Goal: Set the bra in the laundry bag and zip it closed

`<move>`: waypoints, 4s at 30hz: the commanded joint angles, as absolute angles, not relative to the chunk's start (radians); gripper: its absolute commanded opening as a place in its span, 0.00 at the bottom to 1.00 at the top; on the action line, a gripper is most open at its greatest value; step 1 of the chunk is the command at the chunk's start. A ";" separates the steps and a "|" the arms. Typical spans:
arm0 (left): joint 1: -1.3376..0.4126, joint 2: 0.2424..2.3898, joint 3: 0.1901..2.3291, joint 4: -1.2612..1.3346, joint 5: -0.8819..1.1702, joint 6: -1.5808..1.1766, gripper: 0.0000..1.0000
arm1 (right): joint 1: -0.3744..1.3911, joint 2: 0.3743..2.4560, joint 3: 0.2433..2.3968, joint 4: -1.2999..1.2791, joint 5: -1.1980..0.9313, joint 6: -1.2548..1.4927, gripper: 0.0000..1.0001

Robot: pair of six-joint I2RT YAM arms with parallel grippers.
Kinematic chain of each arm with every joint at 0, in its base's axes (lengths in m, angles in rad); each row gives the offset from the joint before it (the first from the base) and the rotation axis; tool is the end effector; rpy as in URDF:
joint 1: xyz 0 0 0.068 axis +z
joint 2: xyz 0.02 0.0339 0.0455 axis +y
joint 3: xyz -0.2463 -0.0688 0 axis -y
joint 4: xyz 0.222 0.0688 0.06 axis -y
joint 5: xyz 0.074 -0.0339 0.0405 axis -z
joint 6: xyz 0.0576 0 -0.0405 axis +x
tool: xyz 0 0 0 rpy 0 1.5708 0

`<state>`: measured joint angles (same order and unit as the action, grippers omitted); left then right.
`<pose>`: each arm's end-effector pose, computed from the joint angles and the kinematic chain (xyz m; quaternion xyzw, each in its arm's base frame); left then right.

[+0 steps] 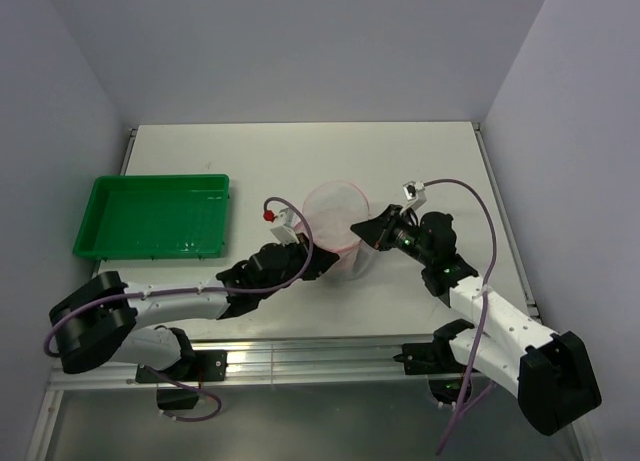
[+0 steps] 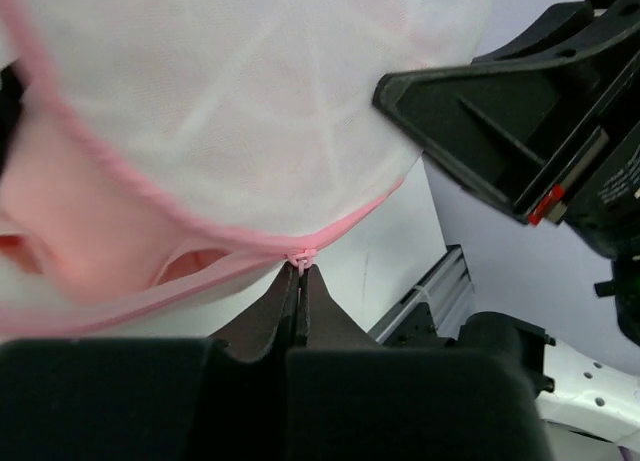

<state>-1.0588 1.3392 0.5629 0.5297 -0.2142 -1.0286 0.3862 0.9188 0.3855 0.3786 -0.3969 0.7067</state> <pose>0.1529 -0.2470 0.2087 -0.0539 0.7851 -0.4859 0.3803 0.1934 0.1027 0.2285 -0.0077 0.7556 0.4593 0.4669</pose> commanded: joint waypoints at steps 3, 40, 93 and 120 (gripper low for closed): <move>-1.054 1.201 0.488 0.401 -0.314 -0.936 0.00 | 0.327 0.977 0.488 0.379 -0.497 0.609 0.00; -1.169 1.359 0.528 0.712 -0.374 -0.986 0.00 | 0.598 0.793 0.356 0.239 -0.166 0.864 0.58; -1.265 1.175 0.419 0.632 -0.498 -0.982 0.00 | 0.632 0.864 0.324 0.426 -0.248 0.968 0.36; -1.262 0.877 0.359 0.358 -0.692 -0.897 0.00 | 0.356 1.197 0.723 0.223 -0.401 0.672 0.53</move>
